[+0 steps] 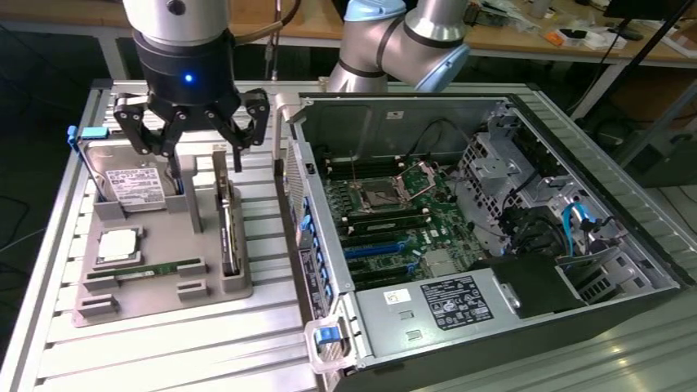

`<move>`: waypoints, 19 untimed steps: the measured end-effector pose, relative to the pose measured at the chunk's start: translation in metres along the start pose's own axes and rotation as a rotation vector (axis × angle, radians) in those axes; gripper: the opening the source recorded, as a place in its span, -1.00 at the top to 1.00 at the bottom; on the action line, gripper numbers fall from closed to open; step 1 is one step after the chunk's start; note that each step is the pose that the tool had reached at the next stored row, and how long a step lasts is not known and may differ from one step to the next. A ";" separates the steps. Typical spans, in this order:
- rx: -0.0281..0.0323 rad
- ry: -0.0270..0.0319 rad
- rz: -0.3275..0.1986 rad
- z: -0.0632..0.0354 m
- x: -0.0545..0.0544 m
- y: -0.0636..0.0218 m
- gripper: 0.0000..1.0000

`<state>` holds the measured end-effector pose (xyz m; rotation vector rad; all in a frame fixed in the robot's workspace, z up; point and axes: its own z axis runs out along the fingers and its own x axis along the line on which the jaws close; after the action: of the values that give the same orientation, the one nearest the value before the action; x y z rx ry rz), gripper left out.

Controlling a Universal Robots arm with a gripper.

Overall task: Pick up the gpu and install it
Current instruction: 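Pick up the gpu and move the gpu toward the slot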

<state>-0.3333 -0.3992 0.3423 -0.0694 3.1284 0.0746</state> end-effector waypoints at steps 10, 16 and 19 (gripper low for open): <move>0.0000 0.0000 0.000 0.0274 0.000 -0.0013 -0.44; 0.0001 0.0001 0.000 0.0613 0.001 -0.0093 -0.44; 0.0000 0.0001 0.000 0.0733 0.001 -0.0102 -0.44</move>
<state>-0.3333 -0.4060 0.2685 -0.0694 3.1285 0.0746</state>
